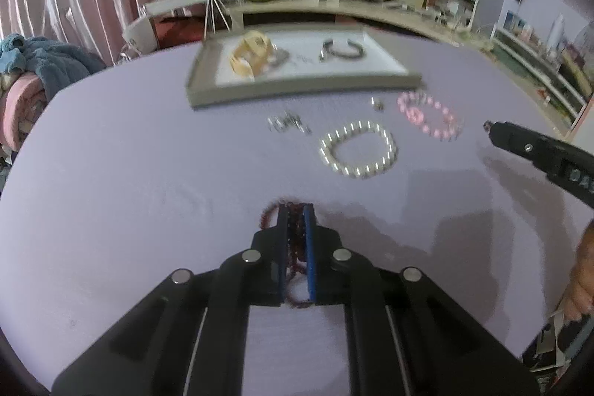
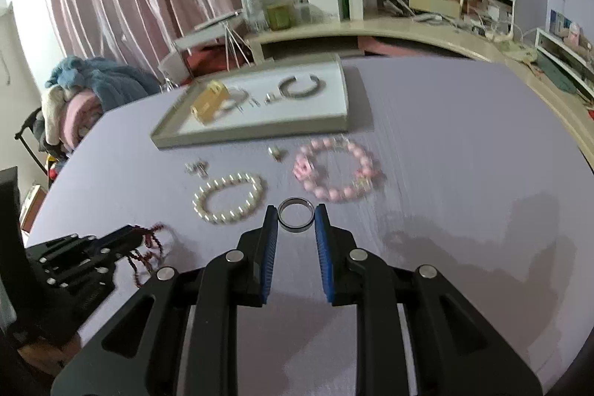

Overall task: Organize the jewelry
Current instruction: 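Grasp the silver ring with the right tool while the left tool grasps the dark red beaded bracelet, then carry the ring and dark red beads into the gray tray and open both tools, then grasp the pink beaded bracelet with the right tool while the left tool grasps the pearl bracelet, then lift the pink bracelet with the right tool while the left tool lifts the pearl bracelet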

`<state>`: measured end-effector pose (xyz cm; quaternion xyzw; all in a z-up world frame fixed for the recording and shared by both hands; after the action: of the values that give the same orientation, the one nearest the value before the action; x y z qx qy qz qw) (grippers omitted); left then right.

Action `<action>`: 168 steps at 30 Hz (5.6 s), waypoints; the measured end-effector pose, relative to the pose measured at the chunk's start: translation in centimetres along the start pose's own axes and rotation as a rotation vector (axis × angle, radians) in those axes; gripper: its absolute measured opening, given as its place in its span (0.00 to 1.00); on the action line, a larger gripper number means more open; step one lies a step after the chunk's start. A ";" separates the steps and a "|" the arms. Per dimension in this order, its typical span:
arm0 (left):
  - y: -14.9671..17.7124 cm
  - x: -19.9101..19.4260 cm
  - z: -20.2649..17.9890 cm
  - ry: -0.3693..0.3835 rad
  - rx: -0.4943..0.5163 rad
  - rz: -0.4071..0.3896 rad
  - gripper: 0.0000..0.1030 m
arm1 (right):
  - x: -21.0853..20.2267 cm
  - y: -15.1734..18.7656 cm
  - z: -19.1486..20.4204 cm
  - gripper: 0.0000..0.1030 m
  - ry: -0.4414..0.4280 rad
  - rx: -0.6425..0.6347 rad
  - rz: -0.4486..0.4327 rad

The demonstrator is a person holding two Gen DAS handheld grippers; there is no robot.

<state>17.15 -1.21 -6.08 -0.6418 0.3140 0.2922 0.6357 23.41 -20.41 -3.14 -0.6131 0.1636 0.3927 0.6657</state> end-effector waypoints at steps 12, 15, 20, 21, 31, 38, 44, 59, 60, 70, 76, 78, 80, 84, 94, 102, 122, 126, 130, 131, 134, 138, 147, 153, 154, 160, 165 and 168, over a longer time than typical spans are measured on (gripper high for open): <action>-6.6 -7.7 3.2 0.007 -0.046 -0.160 0.08 | -1.2 -2.4 2.0 0.21 -0.027 -0.027 -0.059; -7.8 -8.7 3.6 0.005 -0.054 -0.184 0.08 | -1.3 -2.9 2.2 0.21 -0.030 -0.029 -0.066; -9.3 -9.3 4.0 0.005 -0.058 -0.203 0.08 | -1.3 -3.6 2.4 0.21 -0.033 -0.036 -0.076; -9.6 -9.3 4.1 0.002 -0.058 -0.204 0.08 | -1.2 -3.8 2.4 0.21 -0.034 -0.038 -0.077; -12.9 -8.3 4.4 -0.011 -0.063 -0.218 0.08 | -0.4 -7.7 2.7 0.21 -0.027 -0.050 -0.114; -17.6 -6.5 4.9 -0.019 -0.071 -0.245 0.08 | 2.6 -12.6 2.8 0.21 -0.031 -0.056 -0.144; -21.0 -2.5 5.4 -0.027 -0.078 -0.237 0.08 | 10.1 -13.4 1.7 0.21 -0.020 -0.032 -0.029; -22.7 6.1 5.5 -0.032 -0.069 -0.162 0.08 | 14.5 -11.7 0.0 0.52 -0.010 -0.022 0.077; -22.7 6.7 5.6 -0.033 -0.071 -0.156 0.08 | 14.2 -11.6 -0.3 0.52 -0.009 -0.016 0.076; -23.0 12.2 5.7 -0.053 -0.089 -0.098 0.09 | 13.3 -12.1 -2.1 0.52 -0.005 -0.008 0.046; -22.4 11.6 5.9 -0.097 -0.075 -0.127 0.52 | 12.3 -11.3 -3.1 0.52 0.000 -0.008 0.034; -21.8 10.5 5.7 -0.091 -0.062 -0.134 0.53 | 11.8 -11.1 -3.3 0.52 -0.002 -0.003 0.031; -21.2 9.2 5.7 -0.094 -0.058 -0.146 0.57 | 11.0 -10.7 -3.5 0.52 -0.002 -0.001 0.024; -19.4 6.1 5.9 -0.087 -0.068 -0.175 0.64 | 9.3 -9.8 -3.7 0.52 -0.002 0.005 0.010; -13.1 -0.5 6.8 -0.075 -0.132 -0.224 0.79 | 5.7 -6.3 -3.5 0.52 0.008 0.028 -0.005; -8.4 -3.0 7.5 -0.074 -0.153 -0.238 0.85 | 4.7 -3.5 -3.9 0.52 0.036 0.046 0.014; -4.7 -2.3 6.6 -0.079 -0.115 -0.204 0.91 | 7.4 -3.5 -4.9 0.51 0.141 0.044 0.059; -4.5 -1.6 5.9 -0.068 -0.097 -0.188 0.91 | 9.6 -4.3 -5.1 0.51 0.185 0.019 0.090; -4.3 -0.9 4.9 -0.050 -0.081 -0.178 0.91 | 11.2 -4.2 -5.7 0.47 0.202 0.014 0.135; -4.3 -0.7 4.6 -0.045 -0.076 -0.175 0.91 | 11.3 -4.0 -5.7 0.40 0.211 0.001 0.139; -4.2 0.2 3.4 -0.018 -0.061 -0.159 0.91 | 10.9 -3.4 -4.8 0.14 0.196 -0.056 0.124; -4.2 2.1 1.2 0.005 -0.035 -0.132 0.90 | 10.0 -2.5 -4.5 0.13 0.177 -0.057 0.129; -4.6 6.9 -2.2 0.022 -0.001 -0.043 0.66 | 8.7 -2.5 -5.2 0.13 0.127 -0.007 0.106; -4.7 8.5 -3.1 0.038 0.007 0.011 0.52 | 8.7 -2.6 -5.6 0.13 0.112 0.007 0.102; -4.7 8.7 -3.2 0.041 0.007 0.020 0.50 | 8.7 -2.6 -5.7 0.13 0.111 0.008 0.103; -4.7 9.3 -3.6 0.029 0.019 0.044 0.36 | 8.9 -2.4 -5.9 0.13 0.095 0.021 0.111; -4.5 9.1 -4.6 0.054 0.061 0.043 0.09 | 8.6 -2.6 -6.0 0.13 0.088 0.028 0.107; -4.1 8.8 -4.3 0.062 0.058 0.042 0.09 | 8.1 -2.8 -5.9 0.13 0.080 0.027 0.096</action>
<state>25.80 -5.83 -10.18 -0.6250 0.3552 0.2762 0.6379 32.11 -23.17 -8.02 -0.6106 0.2245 0.3972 0.6473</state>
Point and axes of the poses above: each gripper's, at about its wrist camera, not at the fingertips, and x roughly the way its jaws point, z to its left, y to its underside, the point moved 5 cm from there along x, roughly the way its jaws point, and after that the axes turned 1 degree about z, right-handed, at the moved point
